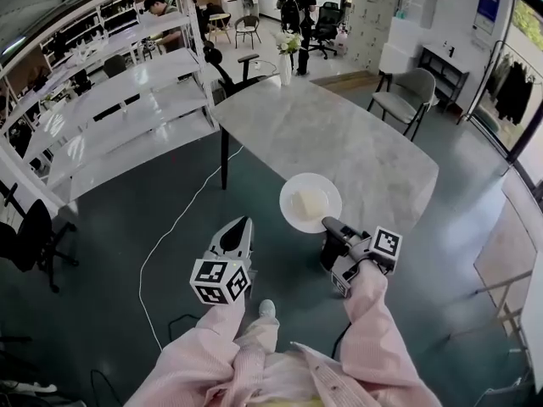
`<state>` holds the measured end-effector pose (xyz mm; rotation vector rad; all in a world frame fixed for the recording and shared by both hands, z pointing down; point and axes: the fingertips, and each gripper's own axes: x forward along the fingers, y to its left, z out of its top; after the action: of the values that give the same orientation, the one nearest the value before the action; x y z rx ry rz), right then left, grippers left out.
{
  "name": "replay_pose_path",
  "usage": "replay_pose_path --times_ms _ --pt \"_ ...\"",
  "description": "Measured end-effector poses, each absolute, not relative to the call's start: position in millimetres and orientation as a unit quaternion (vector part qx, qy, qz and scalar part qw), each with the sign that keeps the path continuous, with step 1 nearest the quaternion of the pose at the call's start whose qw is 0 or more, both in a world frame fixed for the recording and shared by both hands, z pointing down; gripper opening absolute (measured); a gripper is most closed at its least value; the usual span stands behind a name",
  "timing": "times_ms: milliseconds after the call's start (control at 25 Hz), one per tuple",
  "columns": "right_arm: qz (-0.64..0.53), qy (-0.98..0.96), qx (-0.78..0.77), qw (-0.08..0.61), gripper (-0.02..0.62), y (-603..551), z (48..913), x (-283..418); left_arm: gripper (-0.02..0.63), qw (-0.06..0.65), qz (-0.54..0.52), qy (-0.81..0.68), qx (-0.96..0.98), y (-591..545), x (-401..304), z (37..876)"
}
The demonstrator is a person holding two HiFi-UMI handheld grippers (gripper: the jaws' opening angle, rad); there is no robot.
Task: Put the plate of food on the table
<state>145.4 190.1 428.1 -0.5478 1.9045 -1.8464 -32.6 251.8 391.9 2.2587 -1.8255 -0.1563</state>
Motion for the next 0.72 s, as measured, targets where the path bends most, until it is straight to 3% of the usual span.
replay_pose_path --times_ms 720 --pt "-0.681 0.659 -0.217 0.237 0.017 30 440 74 -0.009 0.133 -0.046 -0.605 0.783 86 -101 397"
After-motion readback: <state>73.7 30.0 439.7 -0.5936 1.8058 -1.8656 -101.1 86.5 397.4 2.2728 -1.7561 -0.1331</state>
